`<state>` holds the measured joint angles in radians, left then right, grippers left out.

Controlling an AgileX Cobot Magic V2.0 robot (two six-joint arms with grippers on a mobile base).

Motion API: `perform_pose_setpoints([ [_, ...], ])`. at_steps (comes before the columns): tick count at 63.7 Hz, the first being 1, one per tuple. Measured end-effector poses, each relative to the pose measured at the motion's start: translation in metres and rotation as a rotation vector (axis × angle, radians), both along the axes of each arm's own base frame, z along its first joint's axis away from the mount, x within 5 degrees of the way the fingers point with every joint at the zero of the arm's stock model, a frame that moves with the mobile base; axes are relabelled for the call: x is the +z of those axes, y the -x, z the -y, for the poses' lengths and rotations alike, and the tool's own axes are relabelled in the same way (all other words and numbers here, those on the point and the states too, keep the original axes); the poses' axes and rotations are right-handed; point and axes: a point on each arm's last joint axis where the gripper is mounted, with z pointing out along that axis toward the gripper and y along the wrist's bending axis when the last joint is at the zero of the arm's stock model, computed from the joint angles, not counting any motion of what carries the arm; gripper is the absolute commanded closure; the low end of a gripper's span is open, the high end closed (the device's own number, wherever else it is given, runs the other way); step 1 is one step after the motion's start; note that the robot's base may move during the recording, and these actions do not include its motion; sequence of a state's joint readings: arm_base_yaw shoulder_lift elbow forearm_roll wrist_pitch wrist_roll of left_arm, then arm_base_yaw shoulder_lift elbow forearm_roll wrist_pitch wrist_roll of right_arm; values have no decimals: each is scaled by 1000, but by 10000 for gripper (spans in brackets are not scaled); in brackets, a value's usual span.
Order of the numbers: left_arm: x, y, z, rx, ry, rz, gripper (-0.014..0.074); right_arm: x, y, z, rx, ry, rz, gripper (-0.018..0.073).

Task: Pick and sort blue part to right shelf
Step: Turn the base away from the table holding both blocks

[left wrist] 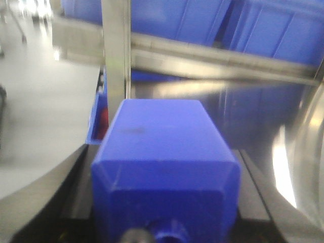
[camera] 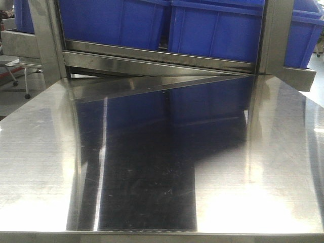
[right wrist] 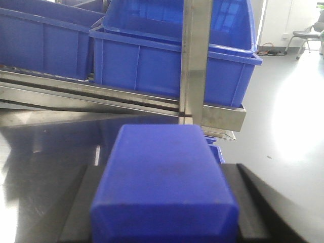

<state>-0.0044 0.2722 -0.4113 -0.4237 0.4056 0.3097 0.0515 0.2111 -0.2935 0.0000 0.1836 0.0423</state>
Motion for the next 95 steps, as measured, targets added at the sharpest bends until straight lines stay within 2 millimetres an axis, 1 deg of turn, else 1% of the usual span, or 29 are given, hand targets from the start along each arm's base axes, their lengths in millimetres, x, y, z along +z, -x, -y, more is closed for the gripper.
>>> perform_pose_setpoints([
  [8,4,14,0,-1,0,76,265,0,0,0,0,0,0,157],
  [16,6,19,0,-1,0,105,264,0,0,0,0,0,0,157],
  [95,6,19,0,-1,3,105,265,0,0,0,0,0,0,157],
])
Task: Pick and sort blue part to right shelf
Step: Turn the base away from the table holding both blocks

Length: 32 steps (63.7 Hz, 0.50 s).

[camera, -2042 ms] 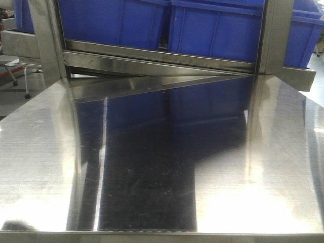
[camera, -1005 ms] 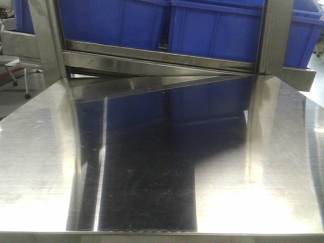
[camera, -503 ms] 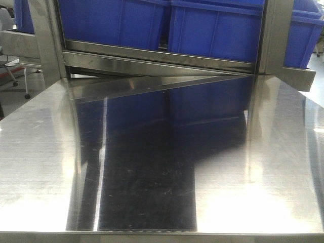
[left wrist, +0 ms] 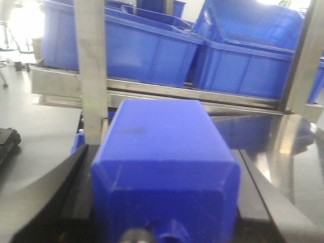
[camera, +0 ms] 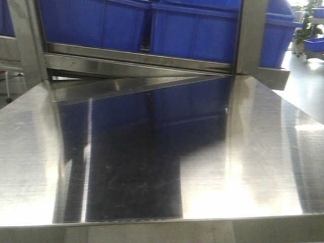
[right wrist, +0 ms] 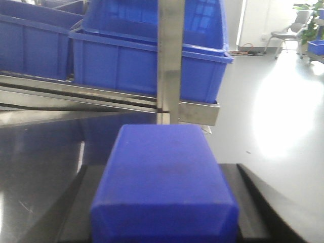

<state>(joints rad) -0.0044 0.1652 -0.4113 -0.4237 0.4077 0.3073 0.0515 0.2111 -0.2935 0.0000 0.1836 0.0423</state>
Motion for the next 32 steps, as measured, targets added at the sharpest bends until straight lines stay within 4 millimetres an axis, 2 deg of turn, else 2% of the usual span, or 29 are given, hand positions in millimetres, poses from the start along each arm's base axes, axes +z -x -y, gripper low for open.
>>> perform_pose_setpoints([
  [32,0,0,0,0,0,2,265,0,0,0,0,0,0,157],
])
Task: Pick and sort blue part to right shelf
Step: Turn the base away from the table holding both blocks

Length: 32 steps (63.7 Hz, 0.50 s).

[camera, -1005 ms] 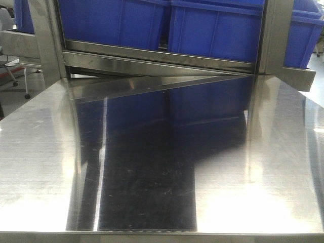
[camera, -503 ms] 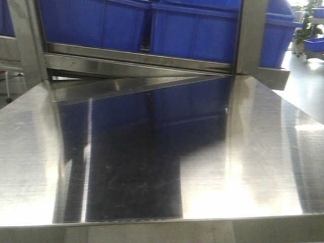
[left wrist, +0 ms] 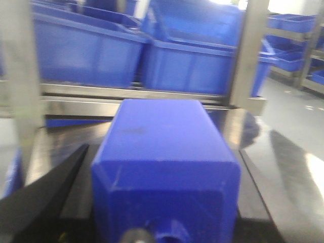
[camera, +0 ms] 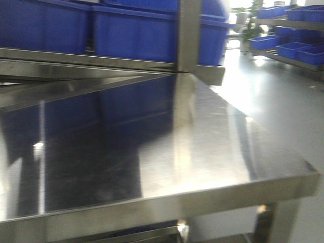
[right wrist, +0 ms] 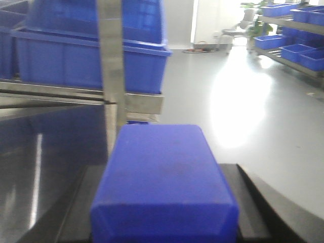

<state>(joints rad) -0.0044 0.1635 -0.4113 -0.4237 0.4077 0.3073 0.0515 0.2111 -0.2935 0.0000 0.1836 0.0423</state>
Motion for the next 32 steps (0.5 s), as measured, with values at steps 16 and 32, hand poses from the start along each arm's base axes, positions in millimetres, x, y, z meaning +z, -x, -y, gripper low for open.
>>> perform_pose_setpoints([
  [16,0,0,0,0,0,0,265,0,0,0,0,0,0,157],
  [32,0,0,0,0,0,0,265,0,0,0,0,0,0,157],
])
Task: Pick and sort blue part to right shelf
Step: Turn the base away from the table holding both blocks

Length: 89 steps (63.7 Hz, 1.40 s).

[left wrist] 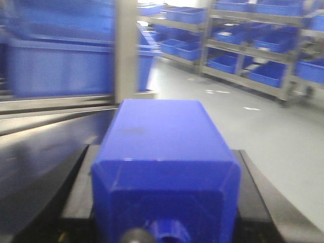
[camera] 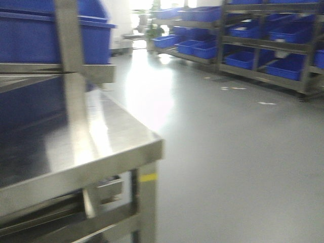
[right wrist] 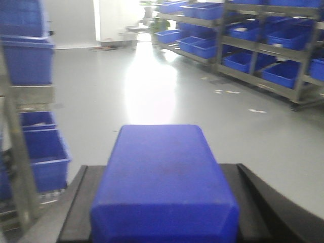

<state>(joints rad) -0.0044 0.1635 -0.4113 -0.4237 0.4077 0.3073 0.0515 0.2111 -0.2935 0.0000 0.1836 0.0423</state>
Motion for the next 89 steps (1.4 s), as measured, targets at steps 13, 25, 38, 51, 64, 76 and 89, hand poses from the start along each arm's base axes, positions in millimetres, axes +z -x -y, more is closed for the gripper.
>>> perform_pose_setpoints([
  [13,0,0,0,0,0,0,265,0,0,0,0,0,0,157],
  [25,0,0,0,0,0,-1,265,0,0,0,0,0,0,157],
  [38,0,0,0,0,0,-1,265,0,0,0,0,0,-2,157],
  [51,0,0,0,0,1,-1,265,0,0,0,0,0,-2,157],
  [64,0,0,0,0,1,-1,265,0,0,0,0,0,-2,157],
  [76,0,0,0,0,1,-1,265,0,0,0,0,0,-2,157],
  [89,0,0,0,0,1,-1,265,0,0,0,0,0,-2,157],
])
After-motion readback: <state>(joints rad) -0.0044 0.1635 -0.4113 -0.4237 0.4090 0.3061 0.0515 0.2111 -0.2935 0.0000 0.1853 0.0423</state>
